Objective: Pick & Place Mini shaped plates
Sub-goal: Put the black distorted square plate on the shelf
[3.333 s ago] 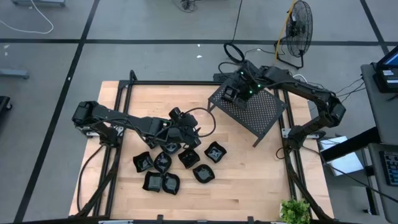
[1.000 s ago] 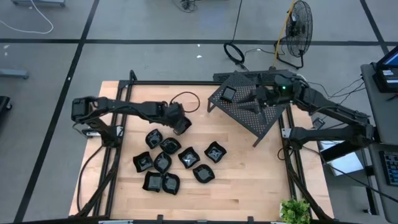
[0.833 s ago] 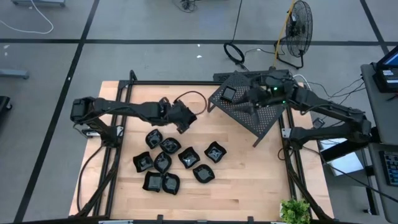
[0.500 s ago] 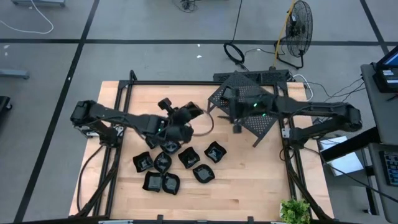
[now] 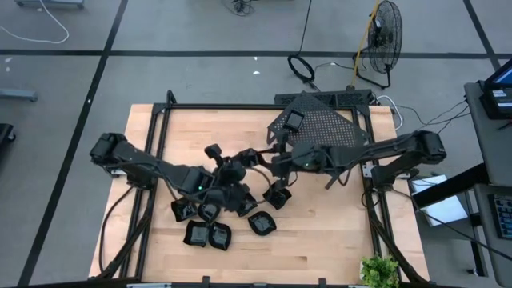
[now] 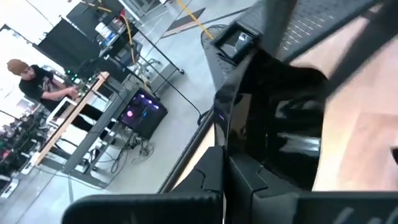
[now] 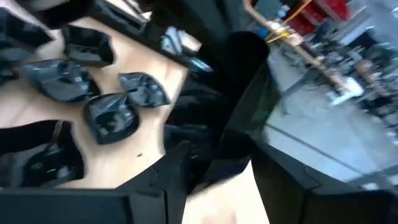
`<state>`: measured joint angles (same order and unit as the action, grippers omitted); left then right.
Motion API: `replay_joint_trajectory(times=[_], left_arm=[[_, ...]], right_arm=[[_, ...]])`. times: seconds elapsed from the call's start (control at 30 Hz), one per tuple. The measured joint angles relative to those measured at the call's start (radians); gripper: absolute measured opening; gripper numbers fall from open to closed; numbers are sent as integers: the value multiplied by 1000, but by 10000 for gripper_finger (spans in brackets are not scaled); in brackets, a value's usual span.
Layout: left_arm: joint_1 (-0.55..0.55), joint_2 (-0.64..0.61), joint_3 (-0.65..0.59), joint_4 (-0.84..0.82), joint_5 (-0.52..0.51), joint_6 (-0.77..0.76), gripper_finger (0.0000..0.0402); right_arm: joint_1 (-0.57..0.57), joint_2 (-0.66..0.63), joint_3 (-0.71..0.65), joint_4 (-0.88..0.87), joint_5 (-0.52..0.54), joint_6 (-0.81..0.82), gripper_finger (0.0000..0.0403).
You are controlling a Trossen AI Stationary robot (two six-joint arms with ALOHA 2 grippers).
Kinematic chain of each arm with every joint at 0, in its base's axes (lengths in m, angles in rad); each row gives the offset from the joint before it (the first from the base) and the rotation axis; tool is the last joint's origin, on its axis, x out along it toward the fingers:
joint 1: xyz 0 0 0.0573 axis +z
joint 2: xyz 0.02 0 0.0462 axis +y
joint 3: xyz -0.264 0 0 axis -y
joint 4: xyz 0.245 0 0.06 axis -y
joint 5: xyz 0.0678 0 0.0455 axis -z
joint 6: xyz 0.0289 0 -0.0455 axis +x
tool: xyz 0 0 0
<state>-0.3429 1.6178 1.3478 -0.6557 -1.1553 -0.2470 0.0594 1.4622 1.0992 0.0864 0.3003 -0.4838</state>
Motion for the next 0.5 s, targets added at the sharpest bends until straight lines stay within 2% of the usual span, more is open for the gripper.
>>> replay_joint_trajectory(times=[0.1,0.3,0.5], left_arm=[[-17,17,1,14,-2,-20,1],[-30,43,2,37,3,-23,1],[-25,47,1,34,7,-40,3]], right_arm=[[17,19,0,52,45,-26,155],[36,23,0,97,56,-26,153],[39,24,0,83,120,-22,113]])
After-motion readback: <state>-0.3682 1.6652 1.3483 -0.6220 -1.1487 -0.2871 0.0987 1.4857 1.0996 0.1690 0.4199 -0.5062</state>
